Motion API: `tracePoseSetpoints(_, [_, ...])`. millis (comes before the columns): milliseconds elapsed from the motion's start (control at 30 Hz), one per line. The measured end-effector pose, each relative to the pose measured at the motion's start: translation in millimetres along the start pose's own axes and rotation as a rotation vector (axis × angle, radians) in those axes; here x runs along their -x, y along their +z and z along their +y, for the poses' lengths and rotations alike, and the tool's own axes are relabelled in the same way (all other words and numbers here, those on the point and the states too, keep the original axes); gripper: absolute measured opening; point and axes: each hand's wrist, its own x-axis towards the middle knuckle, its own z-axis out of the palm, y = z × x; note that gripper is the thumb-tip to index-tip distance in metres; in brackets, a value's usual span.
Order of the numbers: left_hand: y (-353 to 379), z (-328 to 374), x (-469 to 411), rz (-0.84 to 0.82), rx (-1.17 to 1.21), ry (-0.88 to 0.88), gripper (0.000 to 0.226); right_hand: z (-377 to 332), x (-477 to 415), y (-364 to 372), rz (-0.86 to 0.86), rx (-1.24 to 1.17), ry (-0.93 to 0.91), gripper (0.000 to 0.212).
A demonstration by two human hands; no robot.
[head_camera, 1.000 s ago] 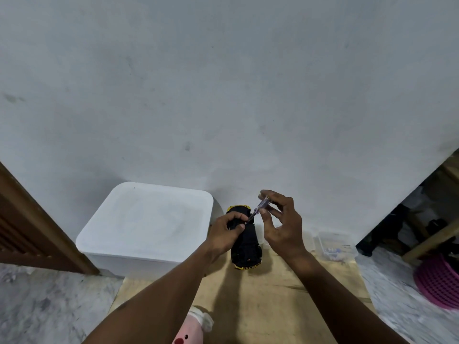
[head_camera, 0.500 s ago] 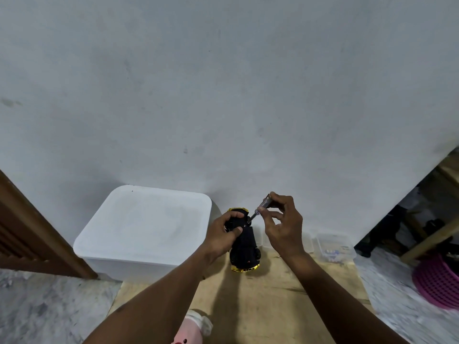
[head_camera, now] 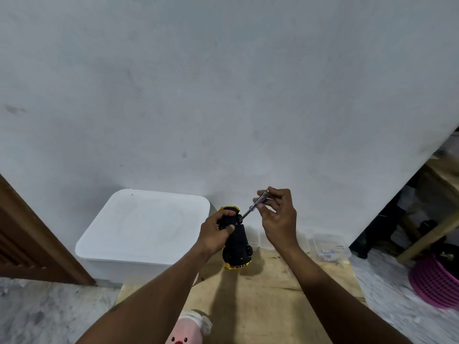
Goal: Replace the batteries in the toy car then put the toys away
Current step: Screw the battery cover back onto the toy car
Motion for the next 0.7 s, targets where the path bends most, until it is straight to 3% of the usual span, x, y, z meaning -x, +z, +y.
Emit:
tracePoseSetpoints(133, [-4, 6, 2, -0.004, -0.012, 0.015, 0.037, -4, 5, 0, 0.063, 0.076, -0.024, 0.042])
tracePoseSetpoints(333, [-4, 9, 9, -0.006, -0.01, 0.021, 0.037, -19, 15, 3, -0.028, 0.048, -0.061, 0.047])
tracePoseSetpoints(500, [-1, 15, 18, -0.028, -0.003, 0.036, 0.037, -24, 18, 8, 0.066, 0.103, -0.114, 0.049])
tracePoseSetpoints(700, [-8, 17, 22, -0.005, 0.009, 0.031, 0.037, -30, 19, 12, -0.015, 0.029, -0.064, 0.047])
